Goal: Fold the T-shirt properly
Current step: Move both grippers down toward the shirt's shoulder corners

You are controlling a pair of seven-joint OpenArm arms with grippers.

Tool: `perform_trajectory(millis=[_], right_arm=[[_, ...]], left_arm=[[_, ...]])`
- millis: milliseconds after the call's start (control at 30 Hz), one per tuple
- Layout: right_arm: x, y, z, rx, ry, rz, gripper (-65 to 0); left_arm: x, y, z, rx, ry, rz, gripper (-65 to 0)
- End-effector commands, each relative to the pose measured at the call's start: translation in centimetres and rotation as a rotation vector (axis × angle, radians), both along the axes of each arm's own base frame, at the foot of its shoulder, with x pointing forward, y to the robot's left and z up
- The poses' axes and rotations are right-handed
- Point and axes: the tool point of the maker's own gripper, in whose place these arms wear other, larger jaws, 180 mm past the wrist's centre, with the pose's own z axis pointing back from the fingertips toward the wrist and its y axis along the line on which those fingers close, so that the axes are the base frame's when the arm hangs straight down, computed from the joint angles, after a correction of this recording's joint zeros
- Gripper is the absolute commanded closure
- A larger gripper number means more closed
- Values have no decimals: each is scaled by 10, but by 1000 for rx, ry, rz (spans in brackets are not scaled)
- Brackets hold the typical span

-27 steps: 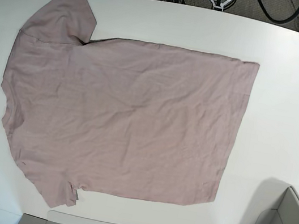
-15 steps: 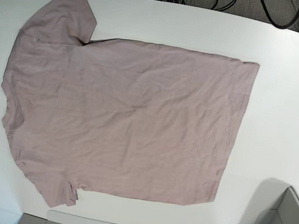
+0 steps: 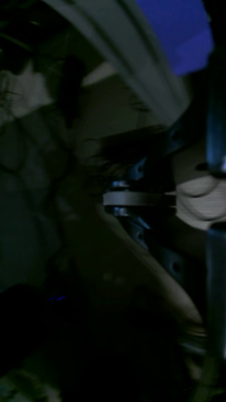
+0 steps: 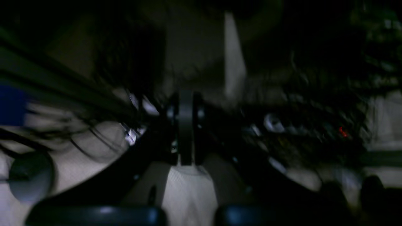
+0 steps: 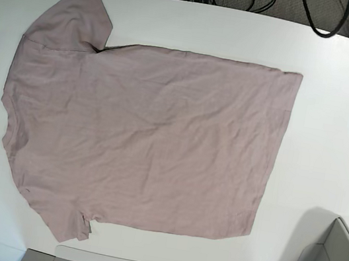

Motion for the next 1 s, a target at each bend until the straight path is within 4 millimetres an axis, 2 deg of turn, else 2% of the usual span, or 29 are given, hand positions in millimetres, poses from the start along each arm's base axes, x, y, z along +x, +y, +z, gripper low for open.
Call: perform_trajectory(millis=[0, 133, 200, 300, 433, 567, 667, 867, 967], right_arm=[[-12, -2, 16, 2, -29, -16, 0], [9, 10, 62, 56, -176, -31, -10], [20, 6, 84, 71, -226, -38, -41], [46, 0, 114, 112, -290, -86, -97], [79, -14, 147, 181, -328, -154, -114], [99, -22, 181, 265, -331, -160, -116], [107, -27, 192, 296, -309, -140, -124], [119, -50, 179, 358, -256, -282, -244], [128, -68, 180, 348, -253, -306, -257]], left_arm=[[-8, -1, 25, 11, -66, -22, -4], [9, -3, 64, 16, -191, -44, -26], [20, -3, 81, 18, -251, -54, -51], [41, -5, 103, 20, -345, -64, -81], [67, -6, 116, 22, -397, -68, -85], [83, -6, 127, 21, -386, -63, -85], [91, -5, 129, 21, -380, -60, -85], [96, -5, 125, 21, -359, -56, -86], [97, -5, 126, 21, -362, -56, -86]])
